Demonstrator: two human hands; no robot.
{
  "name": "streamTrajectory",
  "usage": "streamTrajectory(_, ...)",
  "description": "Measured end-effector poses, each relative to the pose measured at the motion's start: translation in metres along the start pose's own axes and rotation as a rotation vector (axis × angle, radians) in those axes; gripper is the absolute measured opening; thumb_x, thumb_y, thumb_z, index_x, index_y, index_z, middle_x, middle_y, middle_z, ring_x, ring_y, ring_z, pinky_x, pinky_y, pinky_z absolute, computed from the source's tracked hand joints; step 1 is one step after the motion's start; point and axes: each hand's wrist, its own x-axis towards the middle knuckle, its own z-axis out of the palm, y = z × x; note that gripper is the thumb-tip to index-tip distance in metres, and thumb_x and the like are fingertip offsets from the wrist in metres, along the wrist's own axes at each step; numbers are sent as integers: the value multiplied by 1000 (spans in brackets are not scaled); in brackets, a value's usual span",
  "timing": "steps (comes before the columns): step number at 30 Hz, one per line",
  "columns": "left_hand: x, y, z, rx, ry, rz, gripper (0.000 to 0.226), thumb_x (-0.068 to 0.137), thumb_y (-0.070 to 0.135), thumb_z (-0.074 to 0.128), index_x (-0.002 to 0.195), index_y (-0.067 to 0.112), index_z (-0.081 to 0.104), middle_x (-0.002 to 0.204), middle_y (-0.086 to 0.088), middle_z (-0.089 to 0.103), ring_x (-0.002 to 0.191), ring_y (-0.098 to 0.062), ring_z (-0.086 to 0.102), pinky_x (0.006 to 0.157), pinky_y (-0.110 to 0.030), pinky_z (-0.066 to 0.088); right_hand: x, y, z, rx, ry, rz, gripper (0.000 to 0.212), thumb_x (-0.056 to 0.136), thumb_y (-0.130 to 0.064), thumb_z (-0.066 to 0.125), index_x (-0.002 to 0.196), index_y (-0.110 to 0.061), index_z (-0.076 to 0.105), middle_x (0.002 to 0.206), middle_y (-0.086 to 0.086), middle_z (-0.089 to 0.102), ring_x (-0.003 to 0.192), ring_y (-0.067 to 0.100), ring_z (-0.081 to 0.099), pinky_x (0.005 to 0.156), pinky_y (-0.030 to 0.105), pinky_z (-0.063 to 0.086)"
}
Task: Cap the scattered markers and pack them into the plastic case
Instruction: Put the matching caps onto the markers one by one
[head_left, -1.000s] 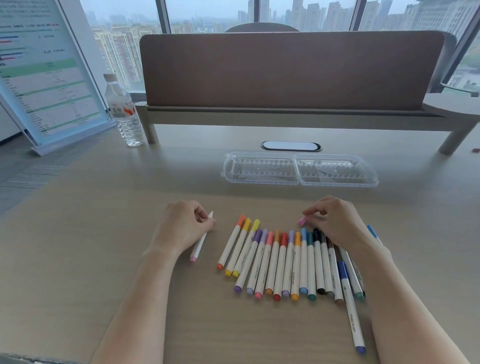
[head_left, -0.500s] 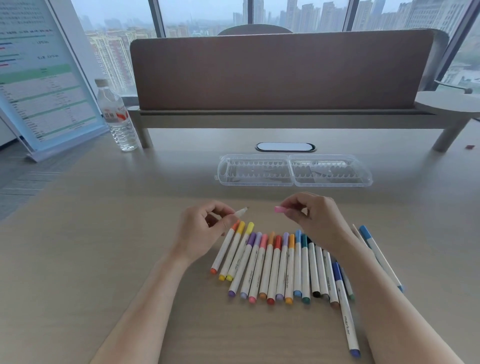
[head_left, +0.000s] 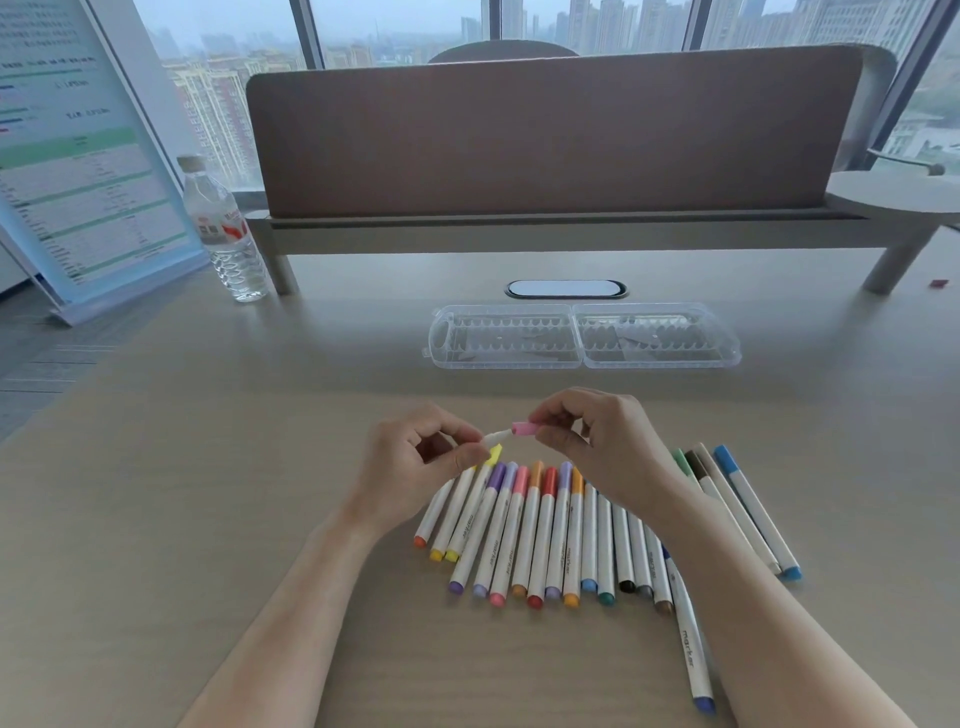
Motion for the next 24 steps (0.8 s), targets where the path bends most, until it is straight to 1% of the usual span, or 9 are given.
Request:
streamTrajectory(2,0,0,1,-2,-4,14,13,76,25,83,86,18,78,74,5,71,59,-9,55,57,-18,45,-1,0,2,-8,2,-34,13,85,-10,77,95,-17,77,80,-23,63,75,-10,57,67,4,40)
streamTrajectory(4,-1,0,1,-11,-14,43,11,78,15,84,87,20,78,81,2,71,62,-15,58,59,-21,47,-2,0,4,-16,17,-75,14,84,-9,77,95,-17,77,82,-22,63,76,-7,57,67,5,39)
streamTrajectory(8,-4,1,2,-37,-43,89,24,79,-5,79,90,17,79,87,-3,71,70,-29,62,61,-28,49,-1,-5,6,49,111,-143,11,83,-18,75,93,-15,78,86,-12,67,73,-1,58,67,9,43)
streamTrajectory(10,-3,3,0,-93,-26,31,22,79,-3,81,84,18,79,83,-6,72,69,-25,65,64,-28,52,-1,-8,6,94,138,-144,12,83,-21,74,92,-16,78,87,-11,69,73,3,60,66,14,47)
streamTrajectory(13,-3,7,-2,-201,12,-54,20,75,4,85,74,21,74,78,-13,71,70,-19,65,66,-28,53,-3,-8,4,157,116,-72,12,82,-12,77,93,-16,79,85,-12,72,74,9,64,69,23,54)
streamTrajectory(18,-3,11,-3,-209,-2,-52,16,74,4,84,71,15,74,81,-6,72,74,-24,67,72,-42,55,-3,-10,1,186,38,19,15,85,-9,76,92,-22,78,79,-14,72,70,11,64,68,34,56)
streamTrajectory(21,-5,13,-2,-202,-14,-28,17,74,4,84,69,16,72,80,-2,71,73,-22,67,70,-39,55,-3,-11,0,259,-11,95,22,86,-10,75,88,-32,76,79,-5,75,75,22,69,73,41,59)
streamTrajectory(23,-5,15,-3,-231,-28,-29,23,74,3,83,66,21,71,76,1,69,72,-21,66,69,-37,54,-4,-14,1,301,-18,93,25,85,-7,75,86,-33,75,80,-4,76,77,21,71,75,38,60)
streamTrajectory(24,-4,15,-4,-249,-35,-33,27,74,1,84,64,22,70,74,1,67,70,-19,65,68,-35,54,-4,-15,2,316,-12,88,26,84,-4,75,85,-30,75,81,-6,76,78,16,72,74,32,60)
